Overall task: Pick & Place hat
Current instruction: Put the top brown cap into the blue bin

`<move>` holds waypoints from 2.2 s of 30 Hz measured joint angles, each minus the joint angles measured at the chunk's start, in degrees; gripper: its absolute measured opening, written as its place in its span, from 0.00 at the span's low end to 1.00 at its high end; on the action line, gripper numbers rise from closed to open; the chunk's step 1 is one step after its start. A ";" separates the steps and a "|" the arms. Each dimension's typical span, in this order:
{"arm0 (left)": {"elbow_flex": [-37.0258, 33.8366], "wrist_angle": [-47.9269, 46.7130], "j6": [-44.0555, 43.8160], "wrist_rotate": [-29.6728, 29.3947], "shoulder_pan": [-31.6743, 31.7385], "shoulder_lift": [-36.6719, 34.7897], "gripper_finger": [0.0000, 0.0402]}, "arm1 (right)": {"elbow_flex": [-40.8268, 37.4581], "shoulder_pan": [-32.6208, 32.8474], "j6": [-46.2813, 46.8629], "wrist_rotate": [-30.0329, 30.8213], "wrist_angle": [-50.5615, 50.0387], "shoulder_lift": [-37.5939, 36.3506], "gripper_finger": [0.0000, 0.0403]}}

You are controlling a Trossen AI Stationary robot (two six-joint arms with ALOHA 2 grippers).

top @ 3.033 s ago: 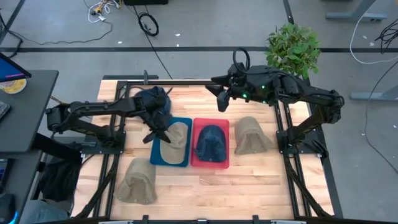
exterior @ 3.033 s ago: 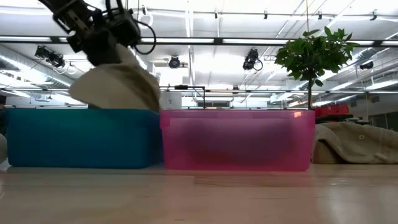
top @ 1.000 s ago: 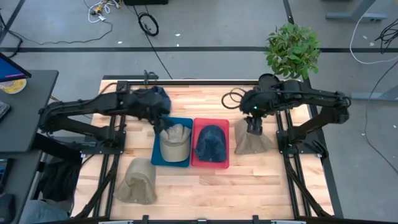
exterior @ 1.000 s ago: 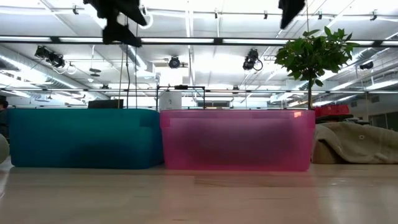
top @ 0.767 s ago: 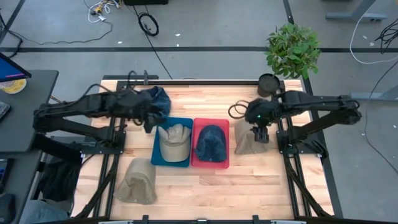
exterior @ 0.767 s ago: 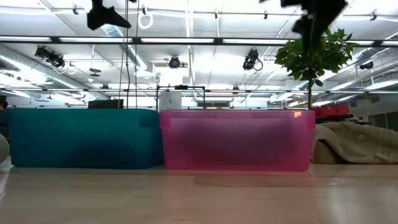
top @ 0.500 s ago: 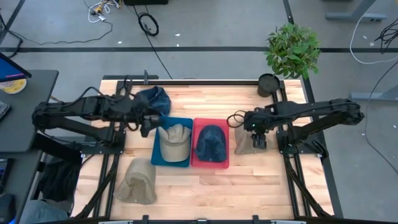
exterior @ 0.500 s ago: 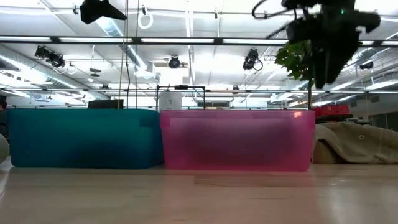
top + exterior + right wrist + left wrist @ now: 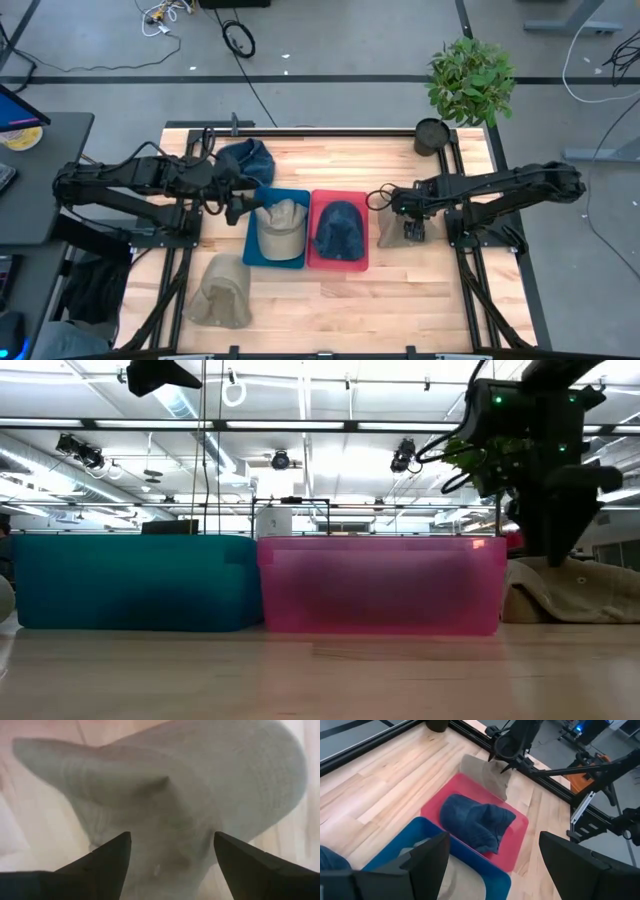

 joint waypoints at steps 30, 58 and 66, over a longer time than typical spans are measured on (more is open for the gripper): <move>0.00 0.22 0.34 2.14 0.04 0.02 0.77 | 17.40 -1.31 -5.72 4.84 -11.33 4.99 0.01; -0.02 24.66 -28.90 6.58 9.95 6.04 0.77 | 67.89 12.37 -46.97 25.38 -16.31 23.86 0.00; -0.08 29.43 -28.70 11.34 11.41 10.08 0.77 | 75.02 13.06 -53.07 26.89 -13.71 28.25 0.00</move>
